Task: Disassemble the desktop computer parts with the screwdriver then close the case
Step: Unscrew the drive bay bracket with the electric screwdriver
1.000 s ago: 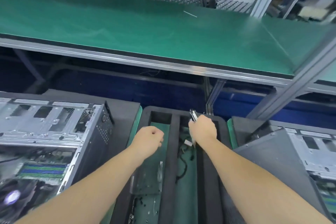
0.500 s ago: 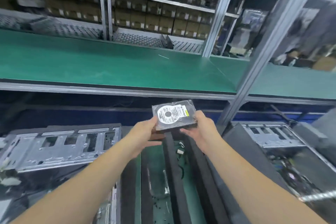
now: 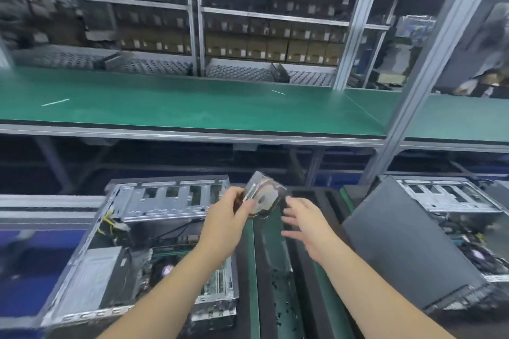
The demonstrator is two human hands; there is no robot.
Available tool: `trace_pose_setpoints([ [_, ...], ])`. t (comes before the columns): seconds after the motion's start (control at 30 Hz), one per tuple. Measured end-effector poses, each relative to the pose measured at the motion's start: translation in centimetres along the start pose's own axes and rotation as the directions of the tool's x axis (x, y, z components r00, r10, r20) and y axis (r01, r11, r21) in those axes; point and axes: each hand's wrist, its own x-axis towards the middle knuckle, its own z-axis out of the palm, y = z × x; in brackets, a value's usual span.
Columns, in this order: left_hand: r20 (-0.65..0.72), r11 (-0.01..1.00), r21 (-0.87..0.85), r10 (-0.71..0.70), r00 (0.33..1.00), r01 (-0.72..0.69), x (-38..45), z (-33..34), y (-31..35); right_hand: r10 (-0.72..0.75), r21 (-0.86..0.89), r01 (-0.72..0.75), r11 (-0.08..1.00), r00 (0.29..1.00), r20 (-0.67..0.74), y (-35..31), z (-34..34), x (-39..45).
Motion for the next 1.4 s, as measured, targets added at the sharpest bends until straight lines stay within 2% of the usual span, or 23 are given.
trace_pose_setpoints([
  [0.1, 0.004, 0.973, 0.220, 0.075, 0.997, -0.074, -2.1, 0.1, 1.4, 0.121, 0.319, -0.229, 0.920, 0.939, 0.323, -0.5, 0.4, -1.0],
  [0.17, 0.067, 0.925, 0.360, 0.104, 0.992, -0.122, -3.4, 0.3, 2.1, 0.141, 0.396, -0.340, 0.853, 0.880, 0.453, -0.6, -0.1, -1.4],
  [0.3, 0.212, 0.794, 0.545, 0.182, 0.960, -0.271, -6.0, 0.1, 3.0, 0.131, 0.357, -0.341, 0.870, 0.856, 0.500, 0.8, -0.5, -2.2],
  [0.37, 0.253, 0.766, 0.559, 0.205, 0.945, -0.316, -7.4, -0.2, 2.5, 0.100, 0.368, -0.311, 0.876, 0.865, 0.492, 2.1, -0.5, -2.7],
  [0.43, 0.204, 0.860, 0.427, 0.209, 0.956, -0.279, -8.8, -0.5, 2.0, 0.047, 0.389, -0.260, 0.884, 0.876, 0.480, 3.3, -0.5, -3.0],
  [0.47, 0.123, 0.923, 0.327, 0.170, 0.978, -0.201, -9.4, -0.4, 2.0, 0.019, 0.390, -0.233, 0.891, 0.876, 0.481, 3.7, -0.5, -3.2],
  [0.5, 0.014, 0.975, 0.205, 0.081, 0.997, -0.082, -9.8, -0.3, 2.0, -0.001, 0.396, -0.219, 0.892, 0.874, 0.486, 4.0, -0.3, -3.4],
  [0.53, -0.075, 0.995, 0.060, -0.074, 0.994, 0.078, -9.9, -0.1, 2.3, -0.010, 0.406, -0.219, 0.887, 0.871, 0.490, 4.1, -0.1, -3.6],
  [0.57, -0.099, 0.965, -0.094, -0.252, 0.963, 0.243, -9.8, -0.1, 2.8, -0.014, 0.420, -0.227, 0.879, 0.867, 0.498, 4.3, 0.2, -3.7],
  [0.6, -0.053, 0.891, -0.241, -0.408, 0.911, 0.385, -9.6, -0.1, 3.0, -0.019, 0.432, -0.237, 0.870, 0.861, 0.509, 4.4, 0.6, -3.8],
  [0.63, 0.033, 0.803, -0.361, -0.498, 0.867, 0.475, -9.4, -0.1, 3.1, -0.022, 0.443, -0.246, 0.862, 0.855, 0.518, 4.5, 1.0, -4.0],
  [0.67, 0.098, 0.753, -0.425, -0.514, 0.852, 0.503, -9.3, -0.3, 3.2, -0.025, 0.448, -0.252, 0.858, 0.851, 0.525, 4.4, 1.4, -4.2],
  [0.7, 0.113, 0.747, -0.447, -0.500, 0.859, 0.493, -9.3, -0.5, 3.4, -0.033, 0.449, -0.250, 0.858, 0.845, 0.534, 4.4, 1.6, -4.3],
  [0.77, 0.060, 0.775, -0.428, -0.488, 0.871, 0.464, -9.6, -1.0, 3.5, -0.081, 0.448, -0.228, 0.864, 0.816, 0.572, 4.1, 2.1, -4.5],
  [0.87, -0.037, 0.877, -0.217, -0.447, 0.894, 0.429, -9.8, -1.7, 3.2, -0.150, 0.393, -0.136, 0.909, 0.774, 0.615, 3.6, 2.7, -4.7],
  [0.97, -0.110, 0.944, -0.048, -0.331, 0.937, 0.328, -9.8, -2.9, 3.0, -0.186, 0.188, 0.094, 0.978, 0.803, 0.566, 2.8, 3.2, -5.0],
  [1.03, -0.144, 0.965, 0.044, -0.251, 0.957, 0.259, -9.7, -3.8, 2.9, -0.224, 0.008, 0.259, 0.966, 0.817, 0.532, 2.3, 3.5, -5.2],
  [1.1, -0.165, 0.967, 0.158, -0.174, 0.971, 0.200, -9.5, -4.6, 2.7, -0.230, -0.079, 0.317, 0.945, 0.817, 0.529, 2.0, 3.5, -5.1],
  [1.17, -0.179, 0.964, 0.249, -0.053, 0.982, 0.097, -9.2, -5.5, 2.7, -0.178, 0.001, 0.218, 0.976, 0.795, 0.580, 1.6, 3.0, -4.8],
  [1.23, -0.171, 0.930, 0.363, 0.128, 0.977, -0.058, -8.8, -6.5, 2.6, -0.117, 0.151, 0.021, 0.988, 0.738, 0.665, 0.7, 2.2, -4.7],
  [1.3, -0.116, 0.864, 0.479, 0.236, 0.965, -0.154, -8.2, -7.4, 2.0, -0.045, 0.242, -0.189, 0.952, 0.693, 0.720, -0.3, 1.5, -4.2],
  [1.33, -0.087, 0.831, 0.531, 0.248, 0.965, -0.166, -8.0, -7.7, 1.6, -0.015, 0.240, -0.240, 0.941, 0.678, 0.735, -0.8, 1.2, -4.0],
  [1.4, -0.051, 0.800, 0.574, 0.249, 0.967, -0.176, -7.7, -8.2, 0.9, 0.032, 0.162, -0.225, 0.961, 0.670, 0.742, -1.8, 1.3, -4.1],
])
